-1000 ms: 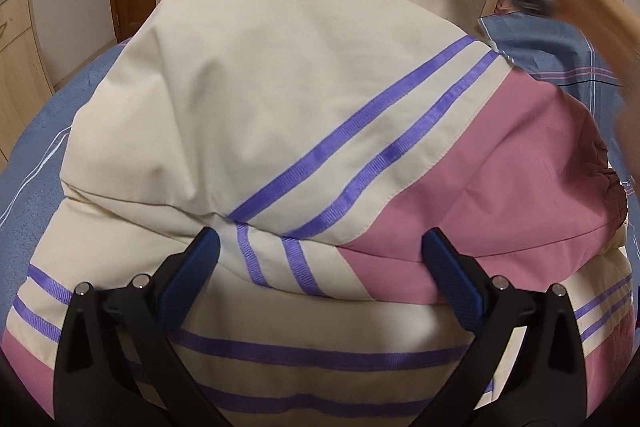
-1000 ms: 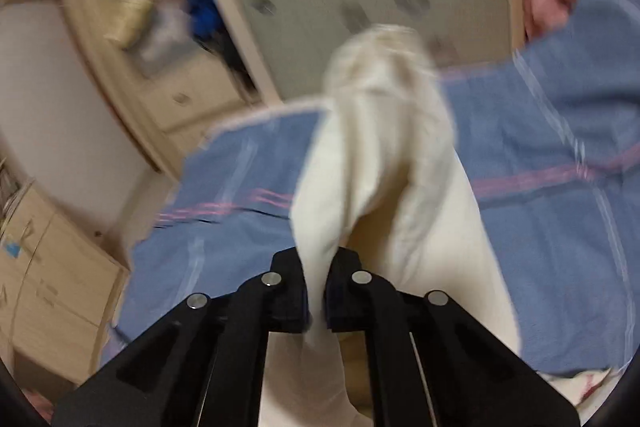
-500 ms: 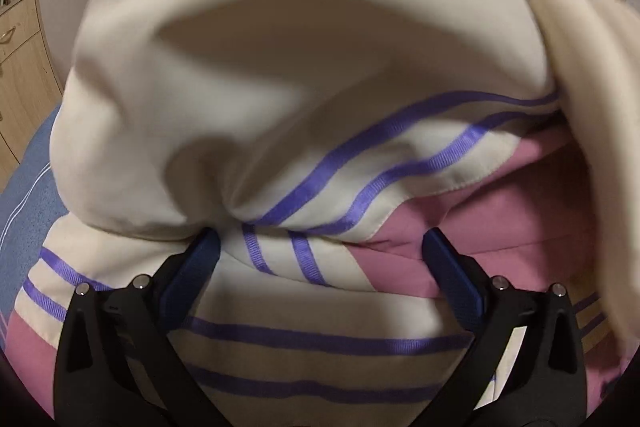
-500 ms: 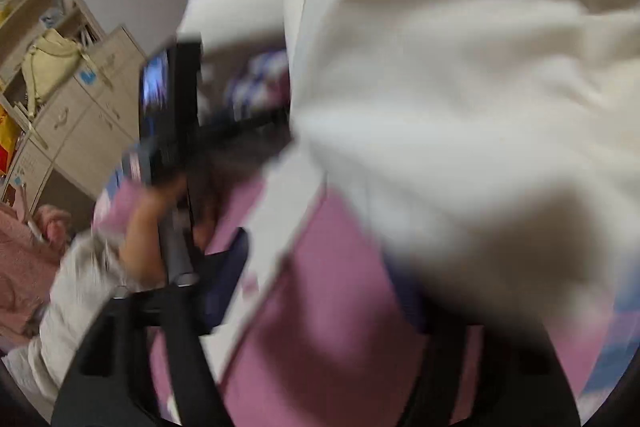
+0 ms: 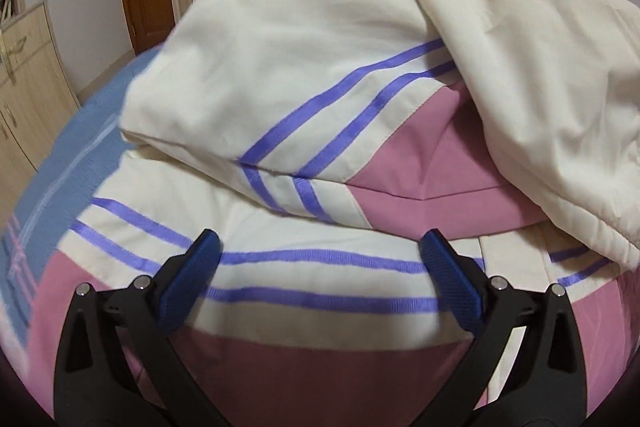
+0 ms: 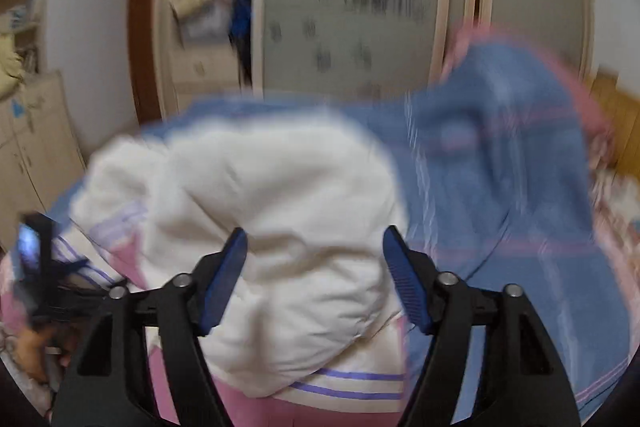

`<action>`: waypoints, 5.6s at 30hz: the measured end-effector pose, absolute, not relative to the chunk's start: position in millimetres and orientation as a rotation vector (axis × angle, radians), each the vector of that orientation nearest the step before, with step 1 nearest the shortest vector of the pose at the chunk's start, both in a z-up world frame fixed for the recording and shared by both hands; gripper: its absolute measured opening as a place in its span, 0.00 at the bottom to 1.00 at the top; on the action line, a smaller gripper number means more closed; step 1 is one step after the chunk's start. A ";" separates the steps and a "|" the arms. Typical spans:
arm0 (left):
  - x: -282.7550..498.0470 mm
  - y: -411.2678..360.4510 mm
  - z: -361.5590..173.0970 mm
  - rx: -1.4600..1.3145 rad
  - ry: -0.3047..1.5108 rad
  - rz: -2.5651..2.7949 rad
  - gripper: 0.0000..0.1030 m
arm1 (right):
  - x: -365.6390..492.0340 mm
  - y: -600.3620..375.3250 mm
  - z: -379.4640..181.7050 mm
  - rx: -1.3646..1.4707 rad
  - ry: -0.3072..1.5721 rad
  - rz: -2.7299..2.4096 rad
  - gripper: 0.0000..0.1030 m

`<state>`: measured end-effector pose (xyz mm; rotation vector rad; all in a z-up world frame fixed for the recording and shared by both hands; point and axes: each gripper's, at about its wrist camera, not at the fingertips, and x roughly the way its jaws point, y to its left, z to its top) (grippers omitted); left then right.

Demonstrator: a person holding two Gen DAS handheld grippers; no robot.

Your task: Fold large clothes

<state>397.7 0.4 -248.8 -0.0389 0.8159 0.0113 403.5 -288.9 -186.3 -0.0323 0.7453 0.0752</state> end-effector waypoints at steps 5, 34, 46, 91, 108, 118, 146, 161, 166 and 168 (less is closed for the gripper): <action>376.5 -13.6 -193.9 -0.069 0.699 -0.051 0.98 | 410.1 -262.3 -253.0 -0.209 0.786 -0.009 0.54; 399.6 -99.9 -204.8 0.106 0.708 -0.018 0.98 | 412.0 -287.5 -192.0 0.256 0.624 0.172 0.54; 390.2 -73.8 -214.9 -0.039 0.876 -0.065 0.98 | 380.5 -257.1 -220.6 -0.004 0.770 0.128 0.83; 124.9 61.0 -193.8 0.072 0.776 0.202 0.98 | 108.0 -330.1 -250.3 0.356 0.730 0.146 0.99; 148.7 0.1 -249.6 0.144 0.979 0.083 0.98 | 169.5 -162.5 -256.3 -0.044 0.948 0.532 0.97; 201.7 -11.9 -196.0 0.069 0.875 0.019 0.98 | 356.5 -286.2 -126.2 0.313 0.644 0.240 0.97; 443.2 -101.1 -220.6 0.158 0.955 -0.088 0.98 | 449.9 -324.6 -124.4 0.601 0.619 0.541 0.53; 402.2 -117.8 -181.0 0.142 0.829 -0.127 0.98 | 402.1 -352.6 -152.4 0.462 0.668 0.366 0.23; 405.5 -134.8 -185.6 0.187 0.837 -0.126 0.98 | 393.6 -270.7 -175.4 0.069 0.828 0.287 0.71; 410.2 -125.2 -184.0 0.155 0.840 -0.132 0.98 | 397.9 -268.7 -213.5 0.007 0.963 0.244 0.71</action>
